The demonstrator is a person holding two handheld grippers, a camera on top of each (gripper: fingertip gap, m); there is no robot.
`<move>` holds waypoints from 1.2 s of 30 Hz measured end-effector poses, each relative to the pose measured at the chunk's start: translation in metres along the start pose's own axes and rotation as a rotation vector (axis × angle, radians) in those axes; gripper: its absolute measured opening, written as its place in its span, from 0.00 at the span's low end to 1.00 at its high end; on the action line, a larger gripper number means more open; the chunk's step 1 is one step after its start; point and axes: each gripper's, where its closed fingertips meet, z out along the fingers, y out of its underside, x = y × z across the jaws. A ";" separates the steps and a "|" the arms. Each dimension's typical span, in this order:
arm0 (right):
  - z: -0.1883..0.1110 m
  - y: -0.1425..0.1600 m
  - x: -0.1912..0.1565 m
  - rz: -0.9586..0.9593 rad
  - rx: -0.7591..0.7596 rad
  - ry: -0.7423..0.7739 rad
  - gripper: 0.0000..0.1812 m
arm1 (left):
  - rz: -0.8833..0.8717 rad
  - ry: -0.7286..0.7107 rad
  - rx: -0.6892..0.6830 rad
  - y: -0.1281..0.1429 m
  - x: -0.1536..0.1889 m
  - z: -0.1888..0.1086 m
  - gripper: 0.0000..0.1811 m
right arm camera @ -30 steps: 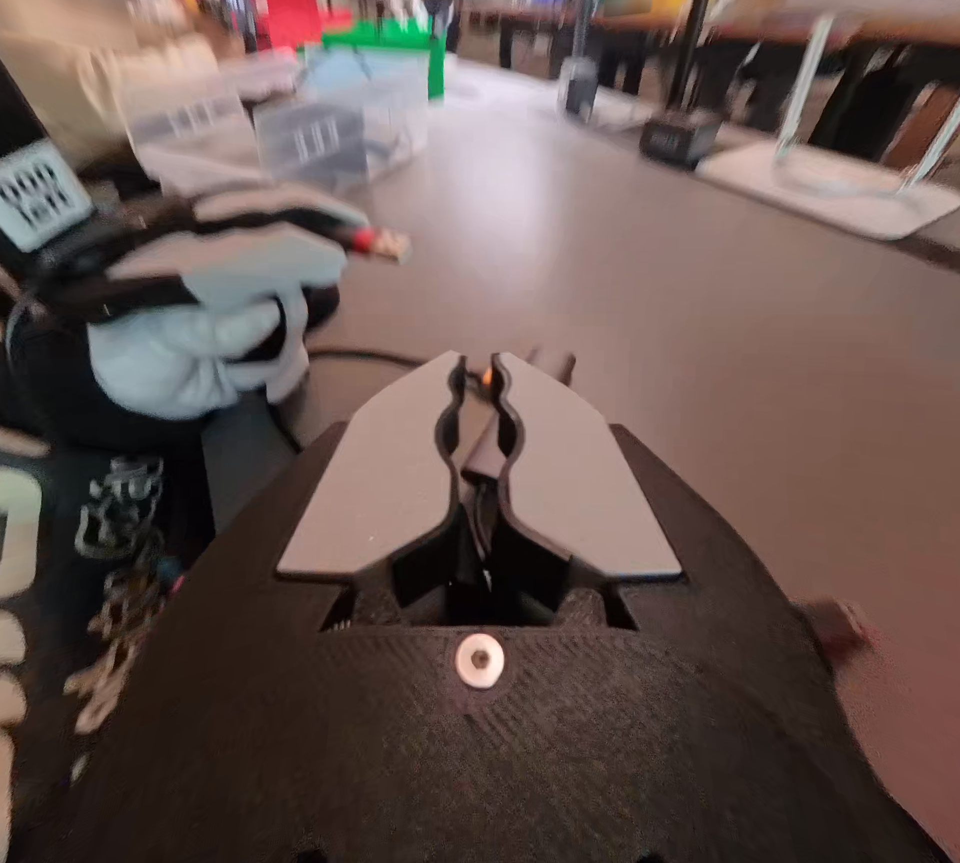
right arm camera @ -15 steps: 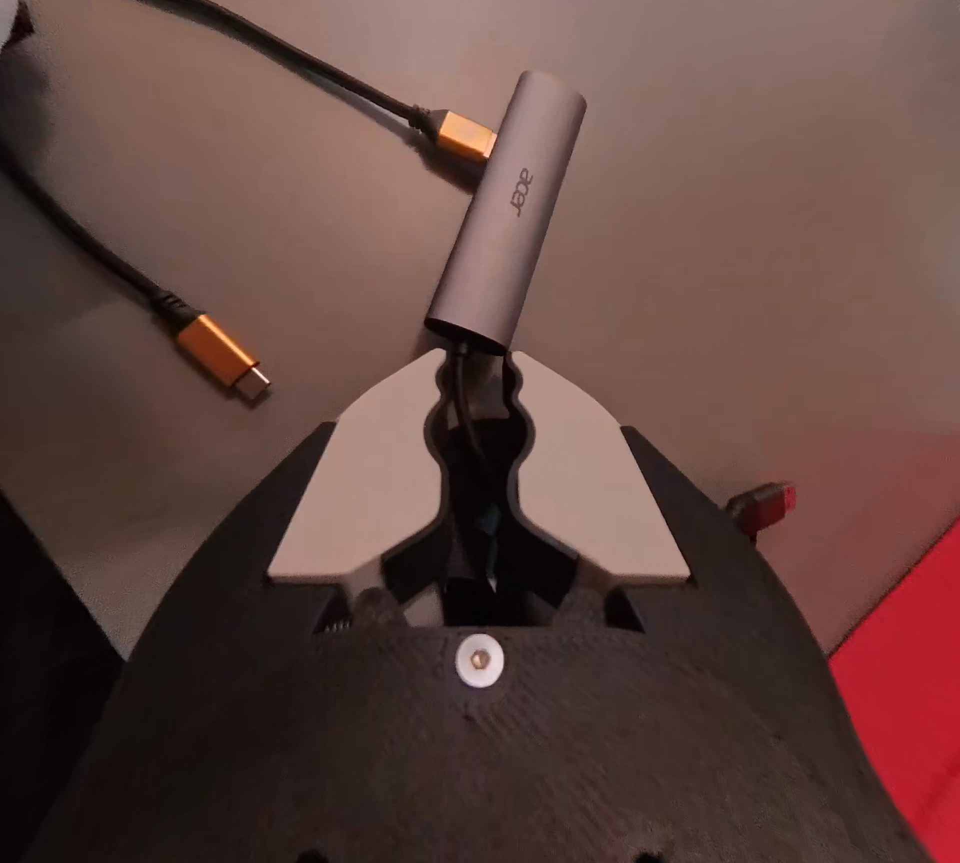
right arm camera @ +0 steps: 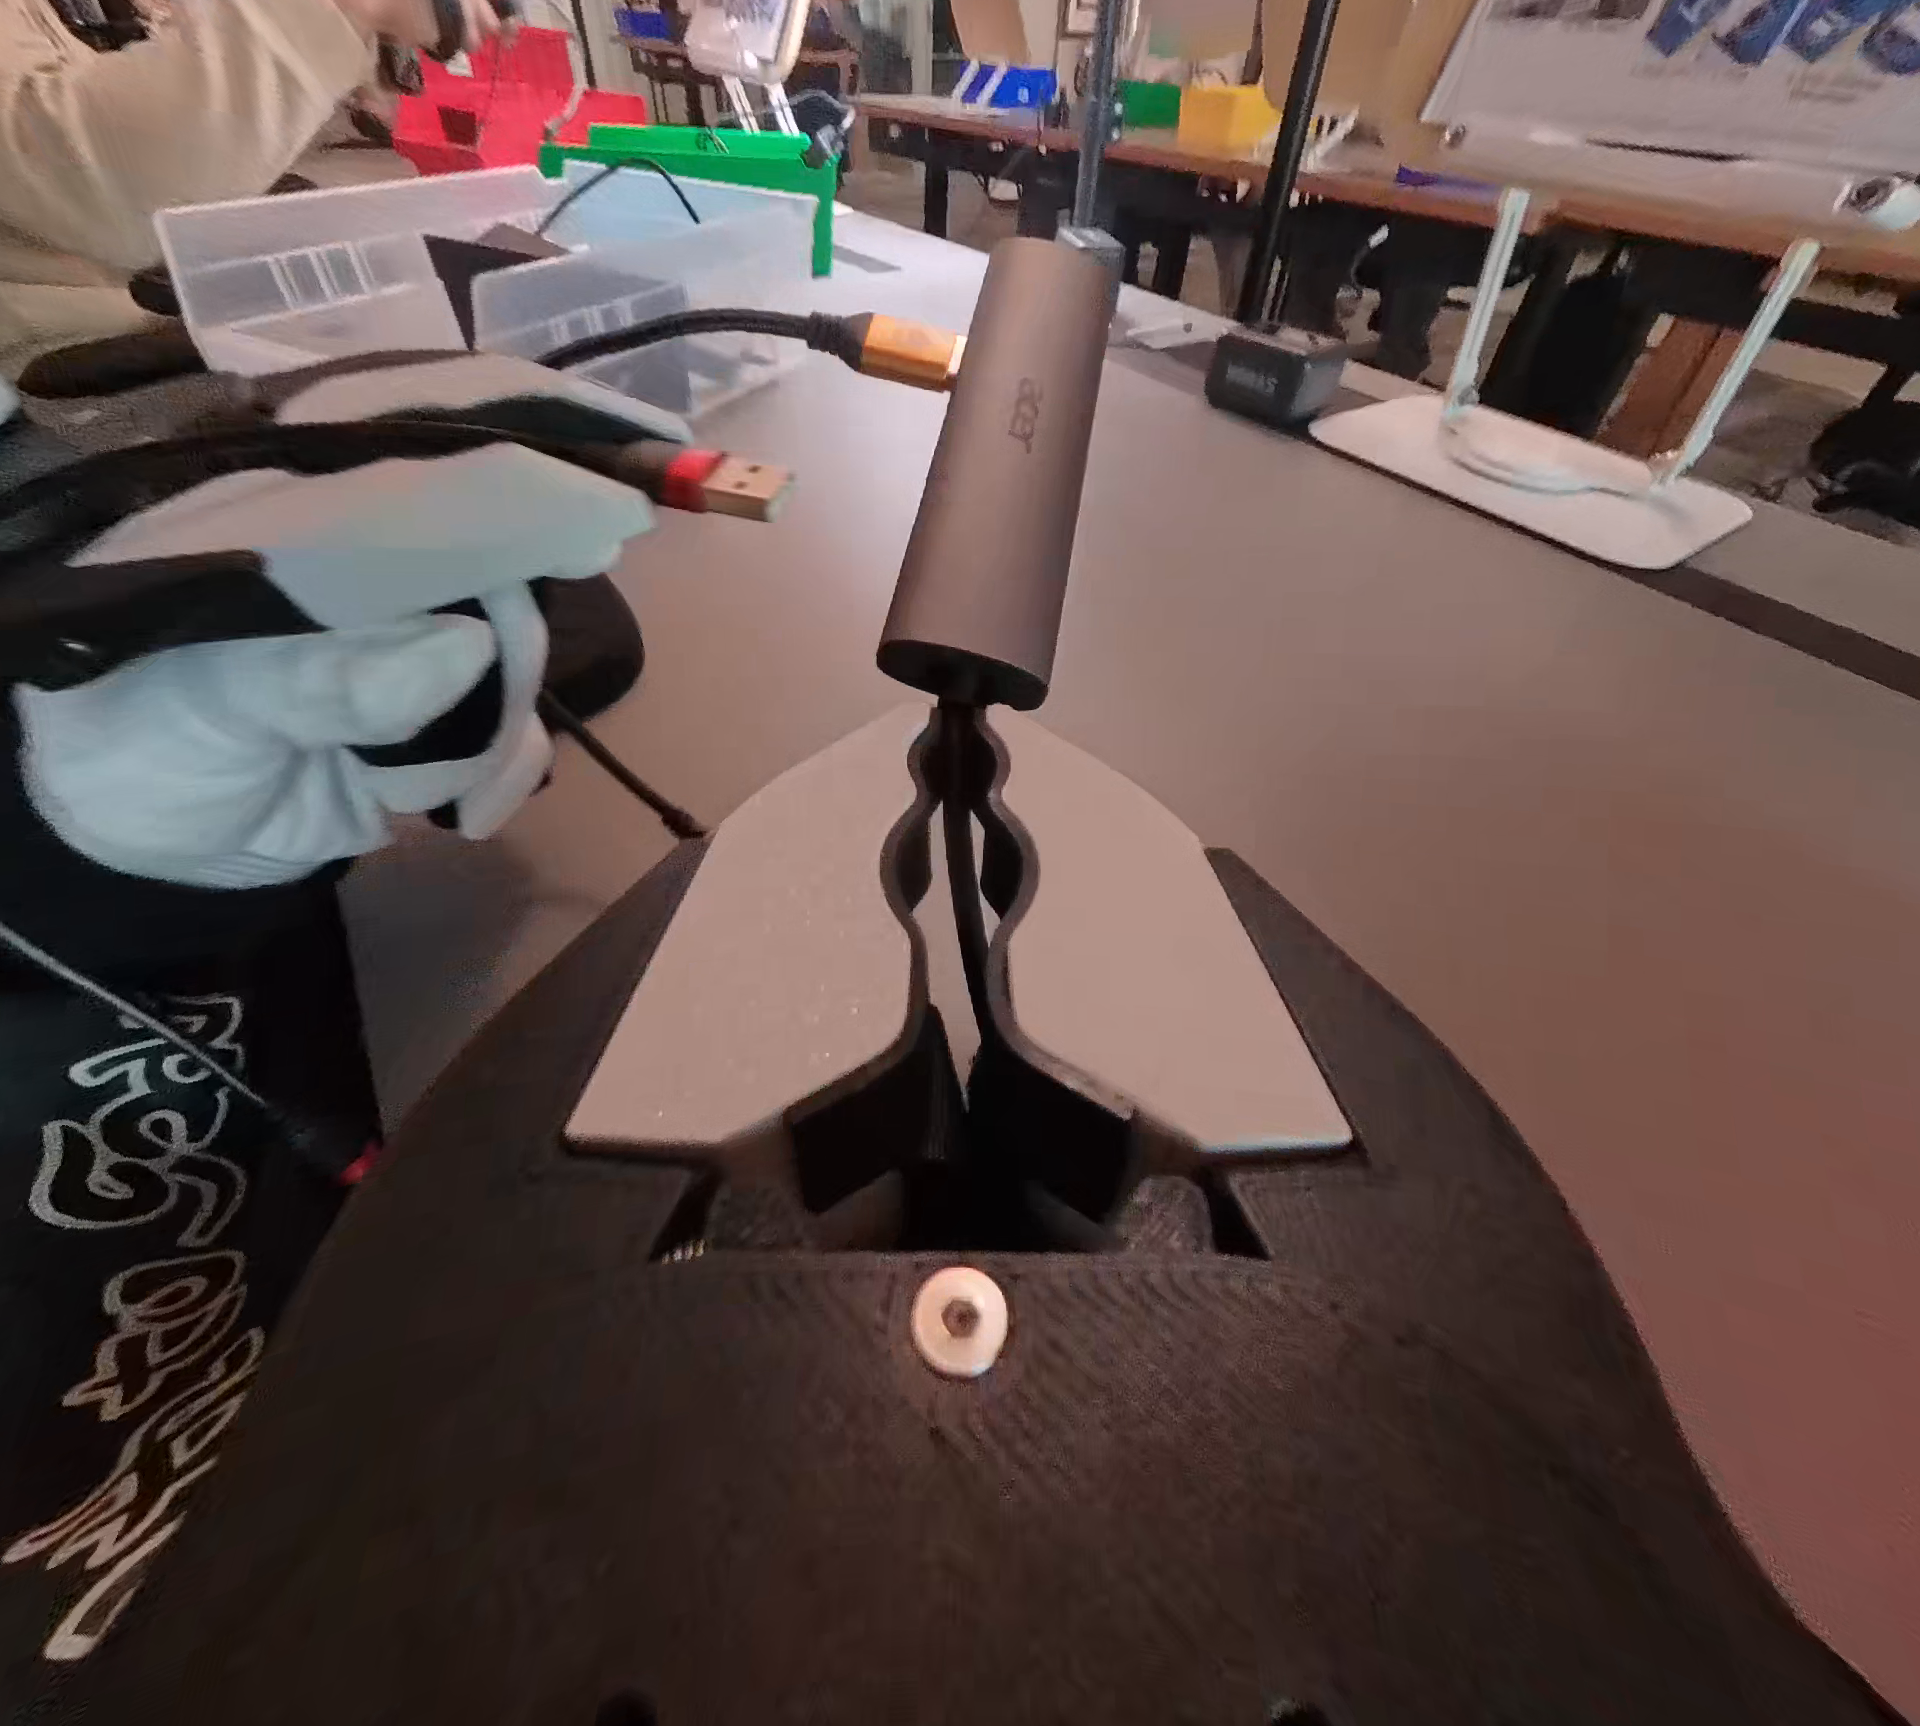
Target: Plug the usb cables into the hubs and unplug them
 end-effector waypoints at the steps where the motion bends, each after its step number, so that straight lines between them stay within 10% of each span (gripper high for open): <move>1: 0.001 -0.001 -0.004 -0.012 0.011 -0.010 0.02 | 0.033 -0.009 0.011 0.001 -0.002 0.000 0.08; 27: 0.004 -0.001 -0.029 -0.209 0.028 -0.060 0.02 | 0.405 -0.045 0.038 0.003 -0.005 -0.008 0.08; 36: -0.005 -0.001 -0.043 -0.590 0.077 -0.093 0.02 | 0.547 0.056 0.110 -0.006 0.009 -0.019 0.08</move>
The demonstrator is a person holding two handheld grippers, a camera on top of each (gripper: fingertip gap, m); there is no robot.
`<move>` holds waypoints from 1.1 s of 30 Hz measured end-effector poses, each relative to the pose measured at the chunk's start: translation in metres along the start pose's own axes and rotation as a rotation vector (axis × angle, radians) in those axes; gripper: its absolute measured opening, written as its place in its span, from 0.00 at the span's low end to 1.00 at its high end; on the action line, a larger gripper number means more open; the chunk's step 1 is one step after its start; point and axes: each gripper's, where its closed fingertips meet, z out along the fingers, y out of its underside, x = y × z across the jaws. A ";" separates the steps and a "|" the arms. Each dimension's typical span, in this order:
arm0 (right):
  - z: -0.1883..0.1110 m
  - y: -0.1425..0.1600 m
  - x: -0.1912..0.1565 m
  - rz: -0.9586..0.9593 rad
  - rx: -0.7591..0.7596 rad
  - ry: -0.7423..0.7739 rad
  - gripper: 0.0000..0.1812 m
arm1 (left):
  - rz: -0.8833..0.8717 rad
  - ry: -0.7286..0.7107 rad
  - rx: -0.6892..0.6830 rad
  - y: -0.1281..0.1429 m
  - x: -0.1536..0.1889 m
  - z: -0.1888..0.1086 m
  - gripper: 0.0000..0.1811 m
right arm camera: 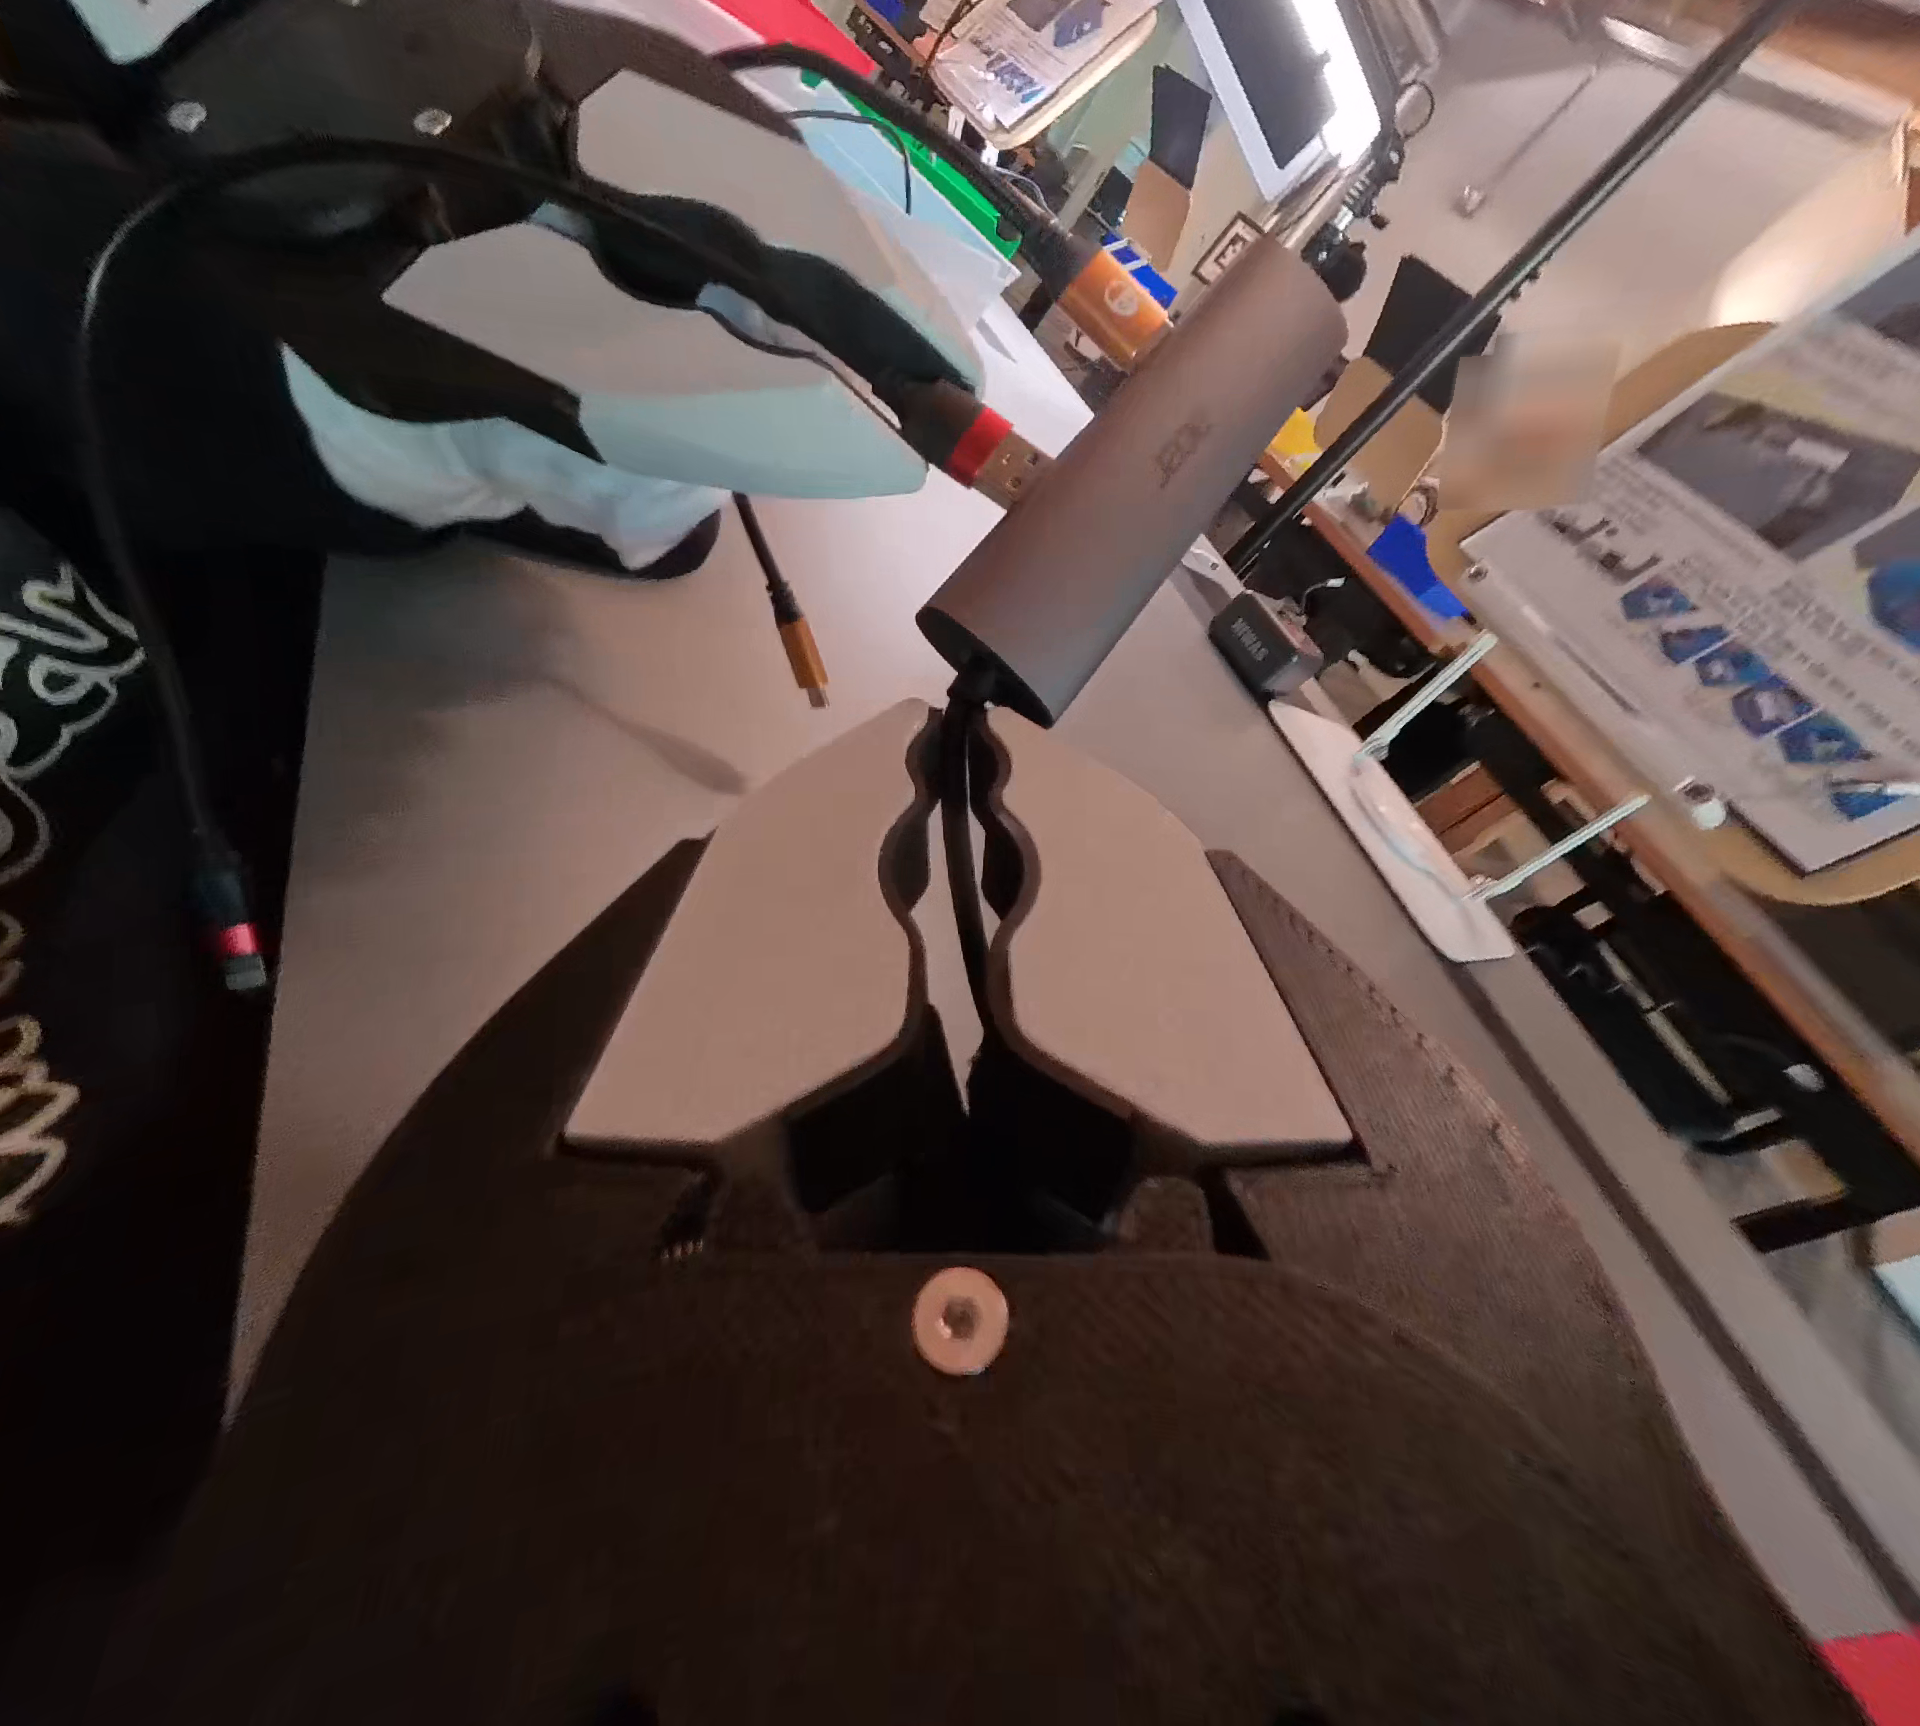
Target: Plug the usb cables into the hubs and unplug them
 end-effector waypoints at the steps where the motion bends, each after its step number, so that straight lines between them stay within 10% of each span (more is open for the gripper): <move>1: -0.002 0.000 0.000 -0.038 -0.002 -0.004 0.02 | 0.012 0.015 -0.010 0.000 0.001 -0.001 0.08; 21: -0.008 -0.037 -0.023 0.538 0.260 -0.375 0.12 | 0.062 0.029 0.131 -0.027 -0.003 -0.016 0.08; 33: -0.001 -0.008 0.002 -0.218 -0.114 0.108 0.03 | 0.224 -0.006 -0.091 -0.008 0.001 -0.008 0.08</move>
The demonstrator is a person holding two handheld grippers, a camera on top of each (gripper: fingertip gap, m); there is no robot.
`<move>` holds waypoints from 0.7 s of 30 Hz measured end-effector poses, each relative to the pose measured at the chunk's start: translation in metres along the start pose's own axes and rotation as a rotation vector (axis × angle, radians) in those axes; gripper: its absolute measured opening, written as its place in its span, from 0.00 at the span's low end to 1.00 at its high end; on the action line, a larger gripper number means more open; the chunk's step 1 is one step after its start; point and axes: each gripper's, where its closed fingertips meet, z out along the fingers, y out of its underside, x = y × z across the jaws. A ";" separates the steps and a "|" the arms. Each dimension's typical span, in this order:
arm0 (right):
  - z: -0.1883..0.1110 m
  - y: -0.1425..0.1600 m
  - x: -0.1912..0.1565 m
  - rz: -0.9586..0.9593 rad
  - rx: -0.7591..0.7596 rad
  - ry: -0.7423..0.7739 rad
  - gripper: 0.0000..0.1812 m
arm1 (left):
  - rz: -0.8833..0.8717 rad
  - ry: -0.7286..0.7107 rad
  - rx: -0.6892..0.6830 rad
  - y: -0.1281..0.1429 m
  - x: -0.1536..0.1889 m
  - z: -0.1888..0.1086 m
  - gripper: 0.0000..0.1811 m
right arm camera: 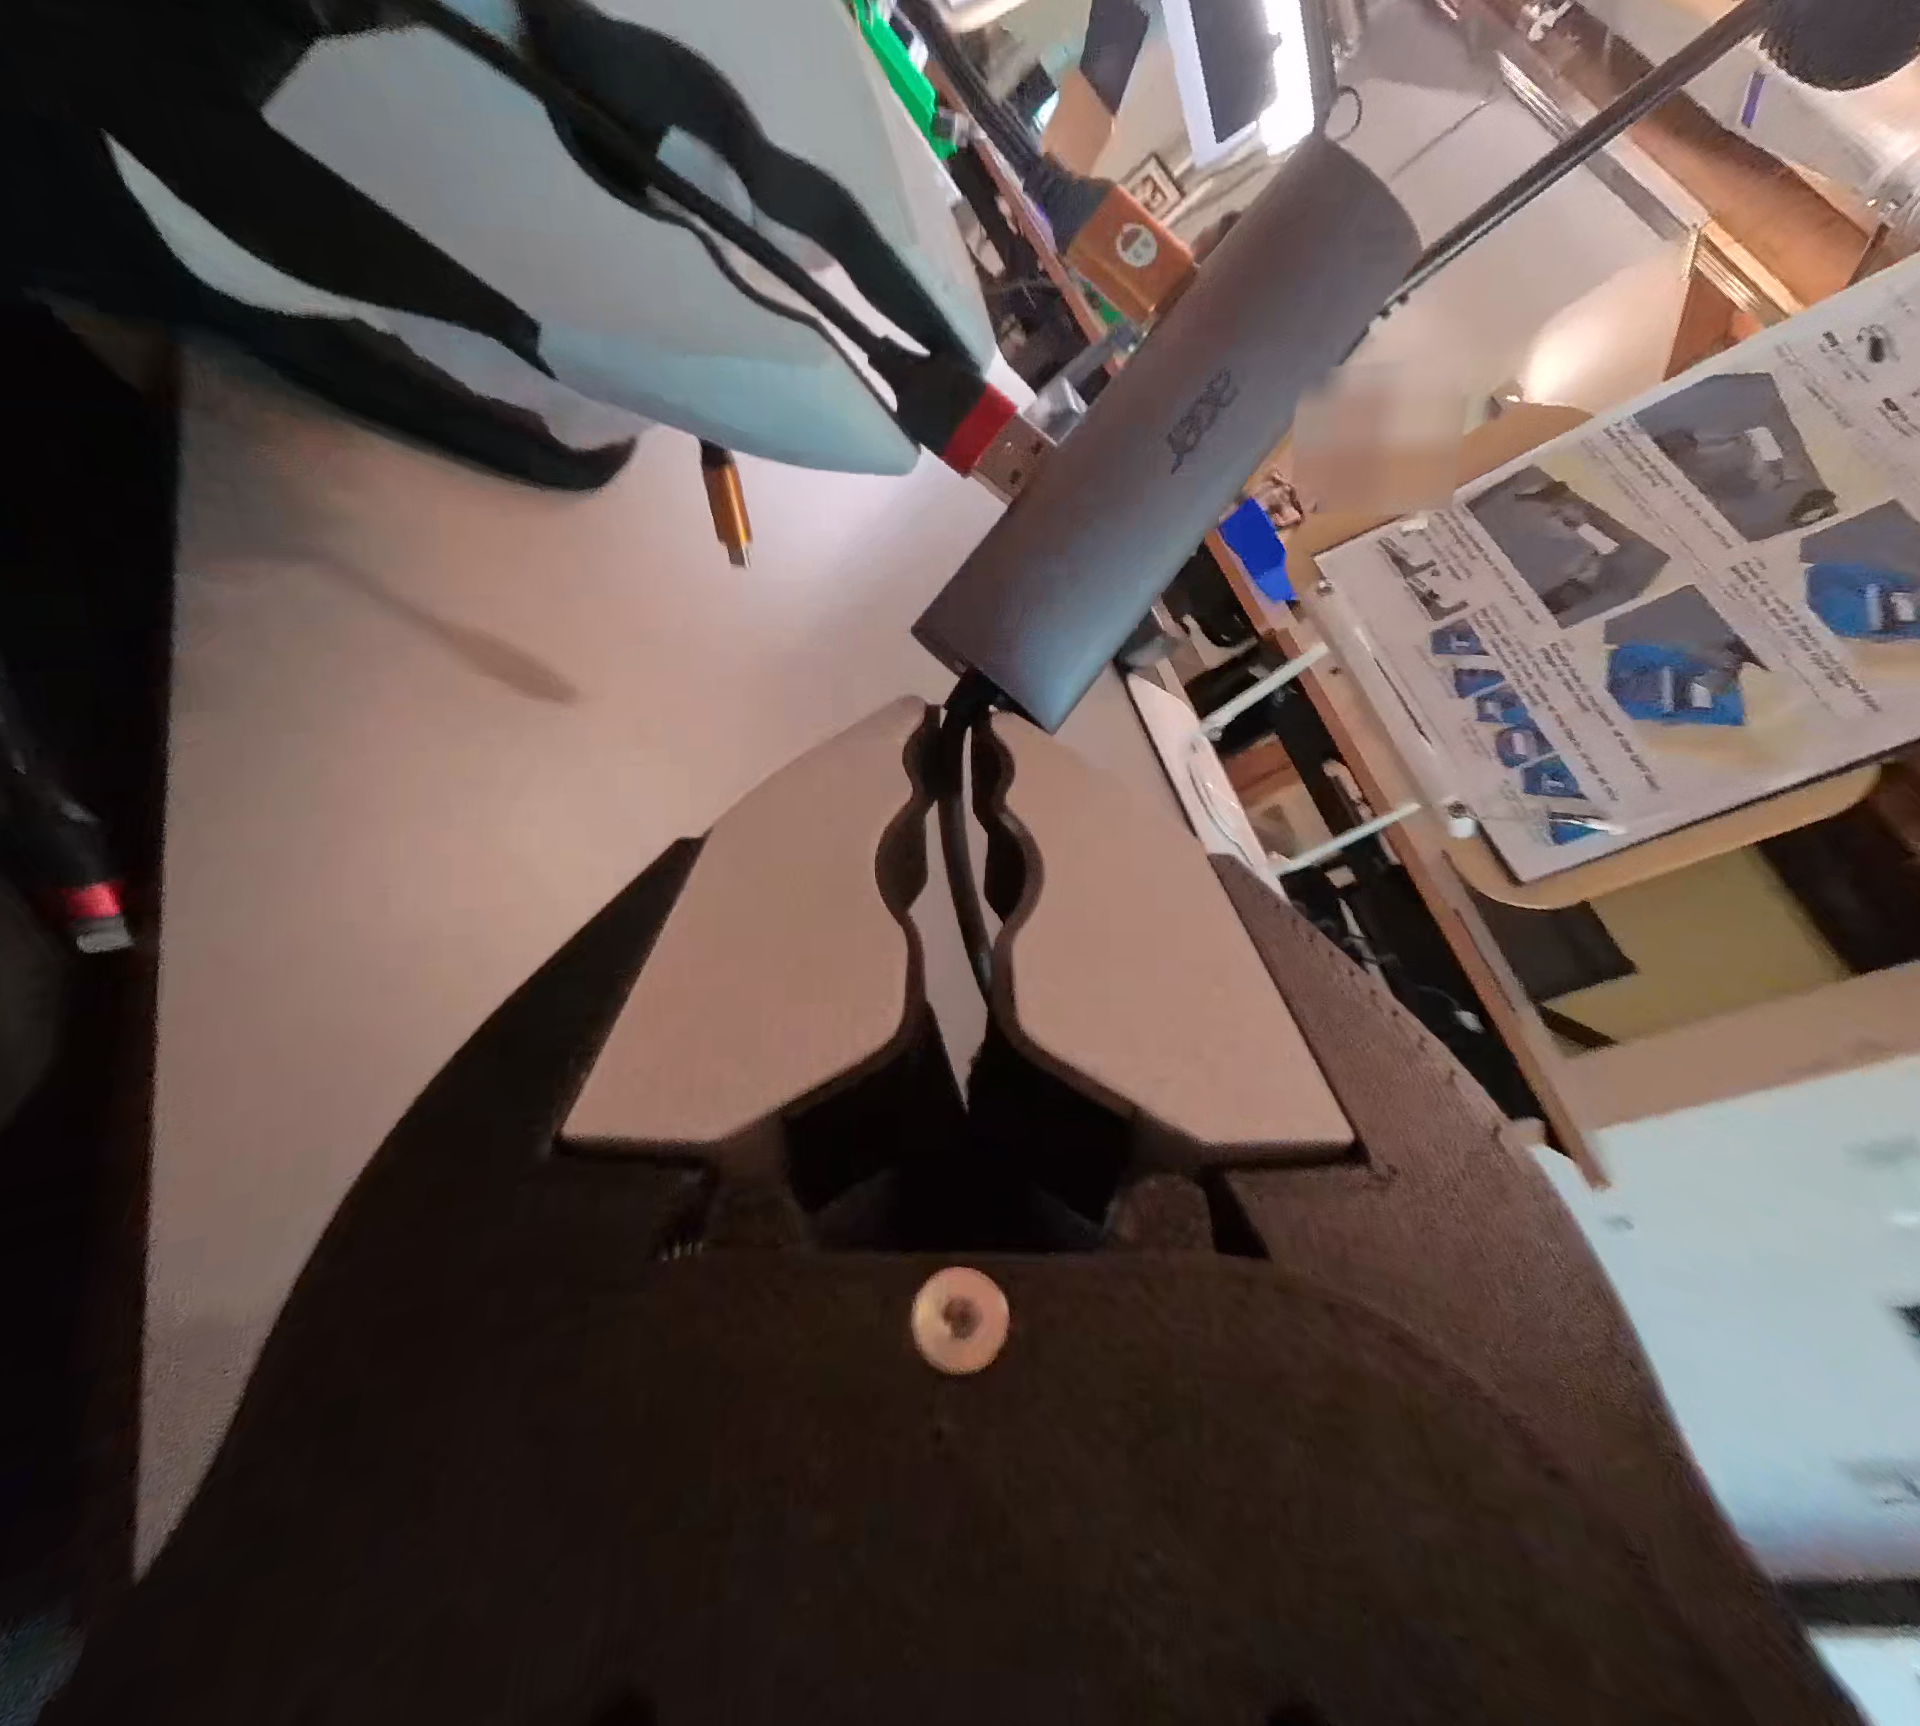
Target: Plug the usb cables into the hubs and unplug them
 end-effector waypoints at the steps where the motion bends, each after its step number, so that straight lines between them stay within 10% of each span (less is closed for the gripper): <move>1: 0.001 0.003 0.001 -0.031 -0.027 0.015 0.03 | 0.016 -0.007 -0.031 0.002 0.001 0.001 0.07; 21: -0.006 0.003 -0.026 -0.117 0.078 -0.172 0.02 | -0.174 0.231 -0.011 0.017 0.012 -0.005 0.07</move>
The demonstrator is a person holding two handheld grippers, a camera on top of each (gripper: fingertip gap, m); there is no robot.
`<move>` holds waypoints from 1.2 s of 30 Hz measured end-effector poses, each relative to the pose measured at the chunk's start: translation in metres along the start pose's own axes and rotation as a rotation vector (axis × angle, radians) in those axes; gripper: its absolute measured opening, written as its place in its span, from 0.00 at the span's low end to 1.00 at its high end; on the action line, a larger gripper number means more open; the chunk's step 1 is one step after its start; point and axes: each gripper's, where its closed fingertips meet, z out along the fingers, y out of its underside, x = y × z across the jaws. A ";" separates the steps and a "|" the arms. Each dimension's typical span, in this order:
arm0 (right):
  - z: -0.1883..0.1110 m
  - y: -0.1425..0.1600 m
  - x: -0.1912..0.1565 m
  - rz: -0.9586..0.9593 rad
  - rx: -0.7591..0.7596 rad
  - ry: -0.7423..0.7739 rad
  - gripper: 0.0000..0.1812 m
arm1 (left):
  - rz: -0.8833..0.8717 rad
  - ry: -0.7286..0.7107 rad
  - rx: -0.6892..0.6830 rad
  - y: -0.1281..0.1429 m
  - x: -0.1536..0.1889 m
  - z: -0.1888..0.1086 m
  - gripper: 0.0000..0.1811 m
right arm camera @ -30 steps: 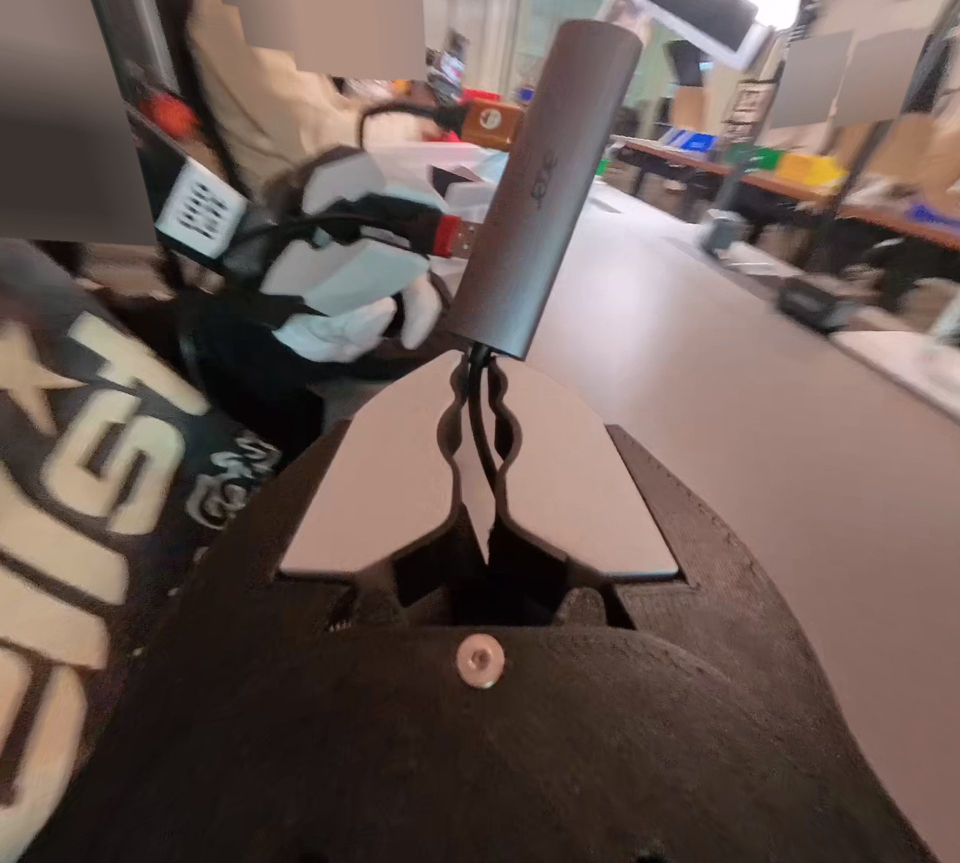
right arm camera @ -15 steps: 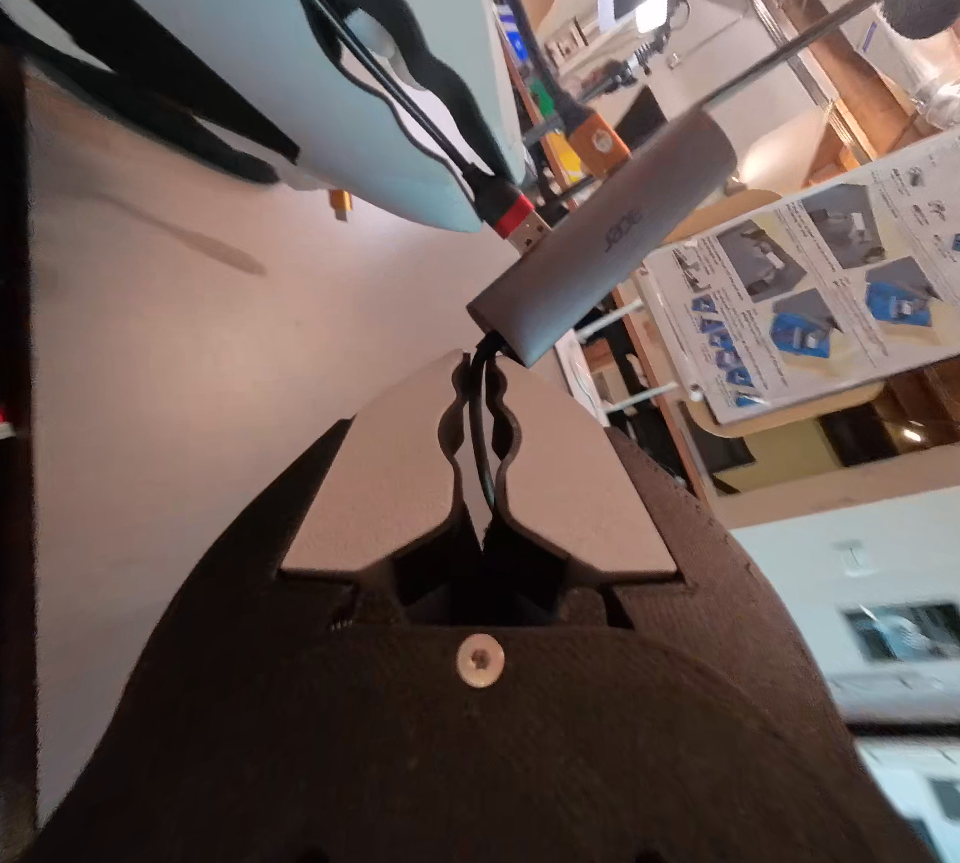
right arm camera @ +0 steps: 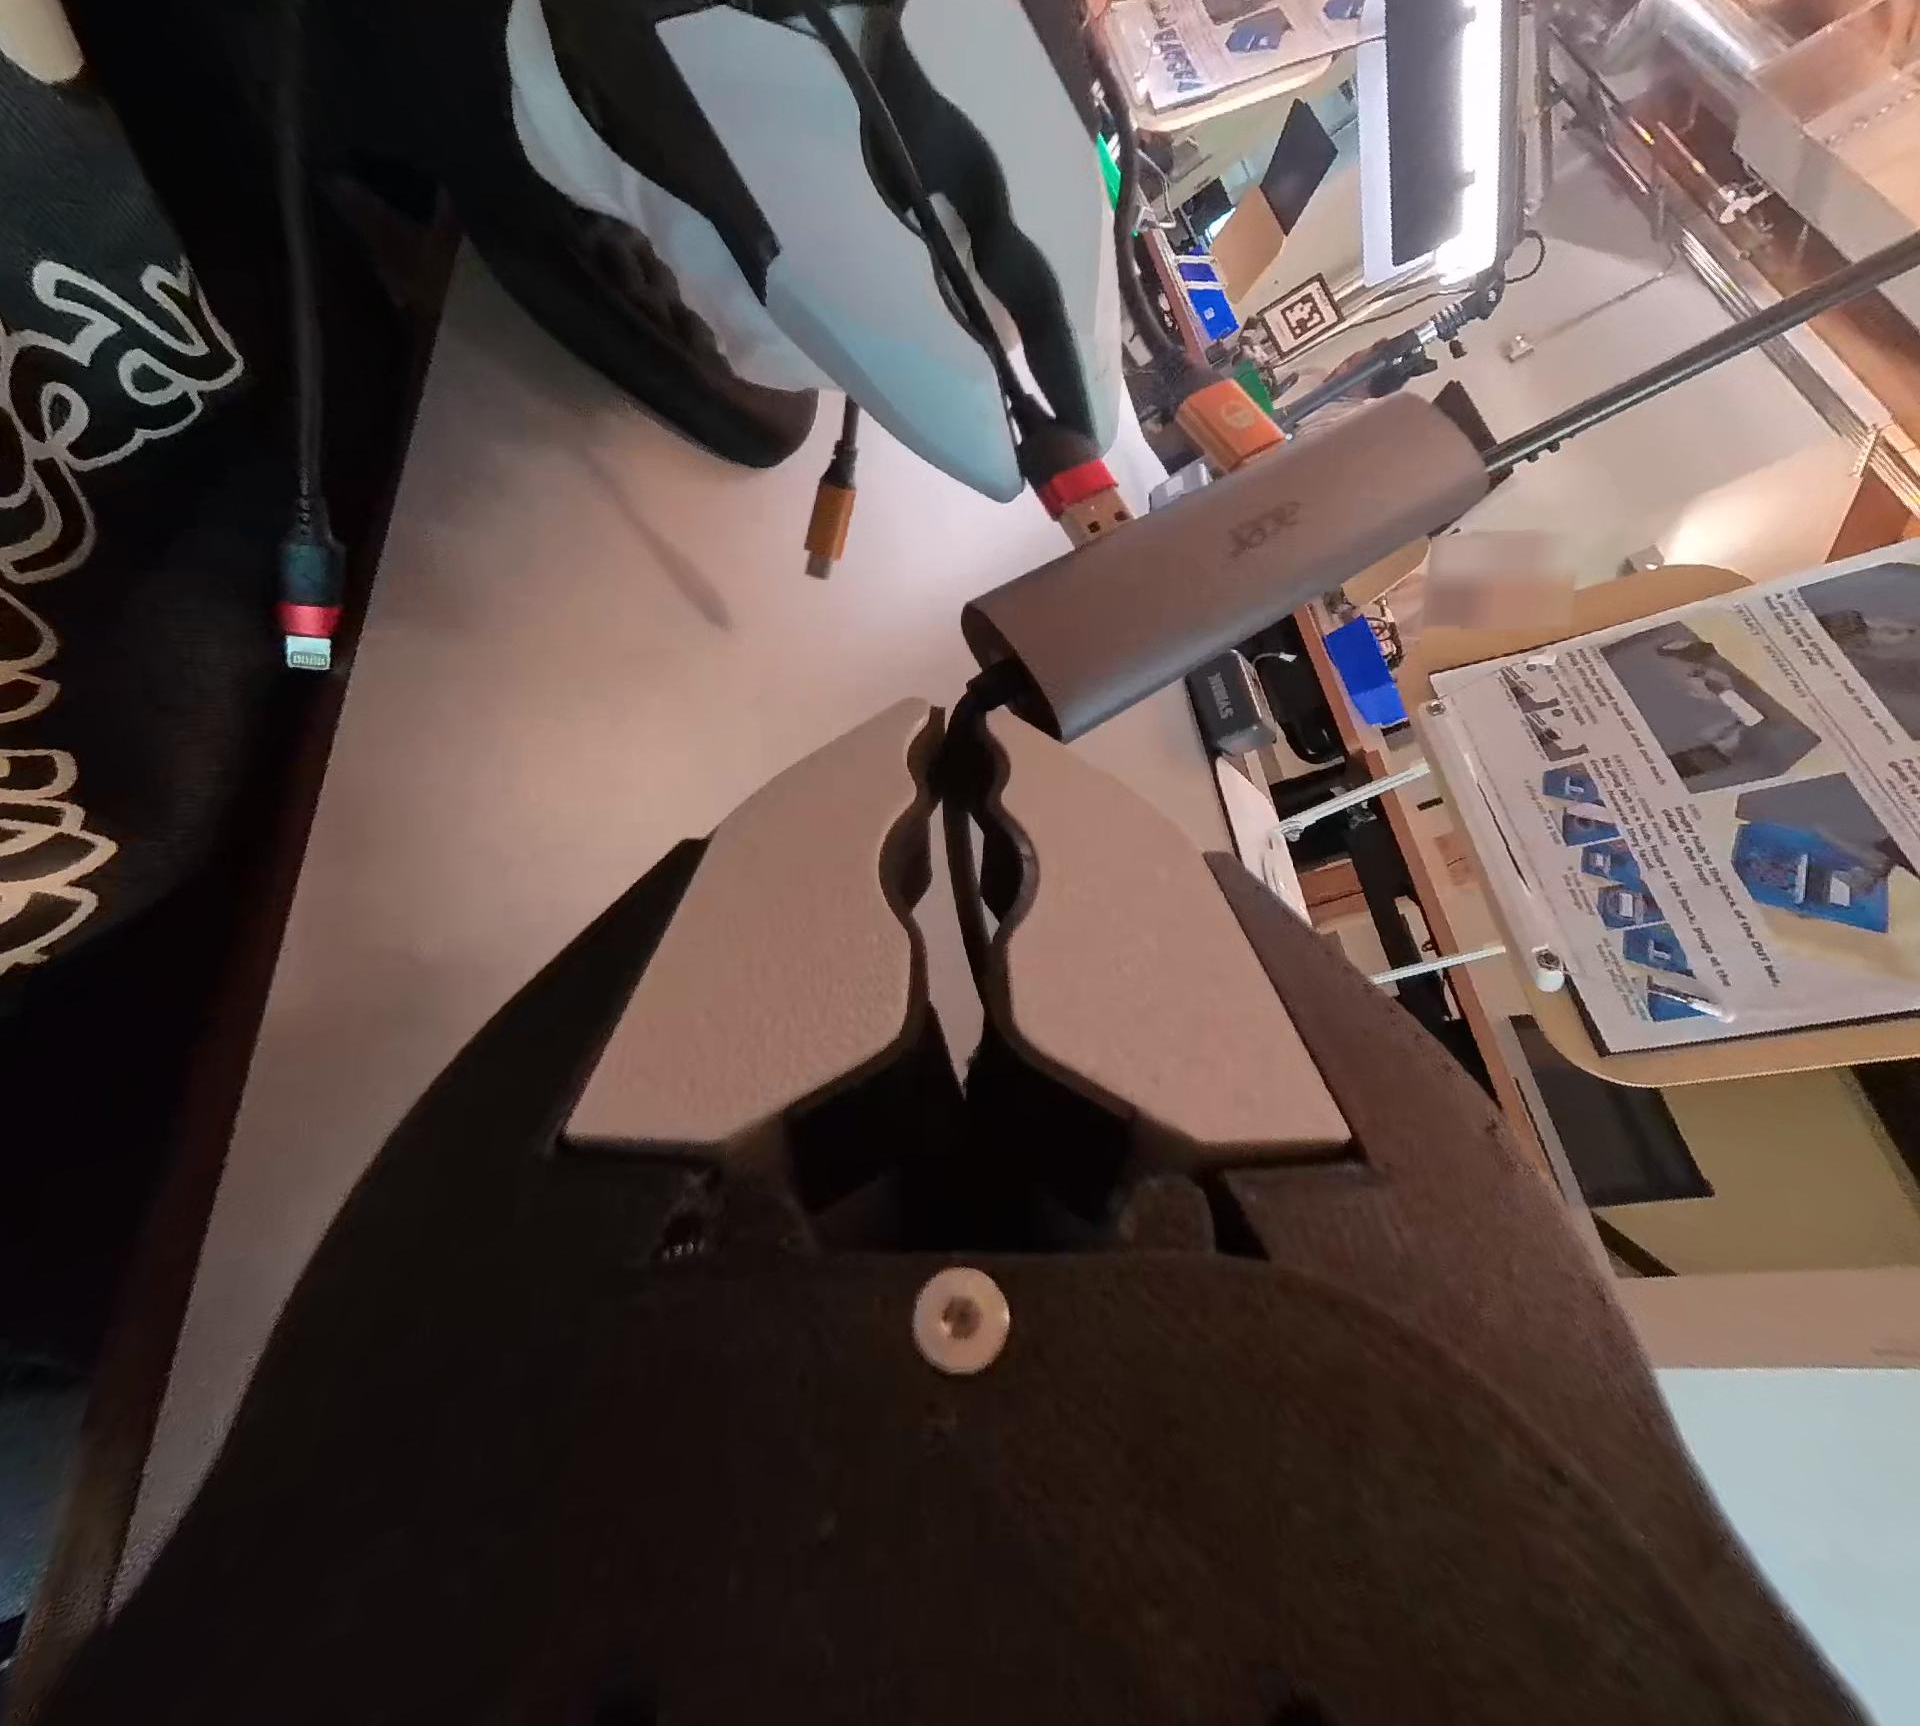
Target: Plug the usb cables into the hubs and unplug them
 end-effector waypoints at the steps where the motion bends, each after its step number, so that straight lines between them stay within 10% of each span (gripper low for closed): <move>1: 0.000 0.000 -0.001 -0.003 0.003 -0.003 0.02 | 0.022 0.004 -0.005 -0.001 0.001 0.000 0.07; 18: -0.008 -0.021 -0.007 -0.025 0.115 -0.044 0.02 | -0.361 0.201 0.126 -0.004 0.005 -0.007 0.07; 36: -0.005 -0.019 -0.009 0.078 0.162 -0.067 0.02 | -0.341 0.177 0.127 -0.003 0.004 -0.006 0.08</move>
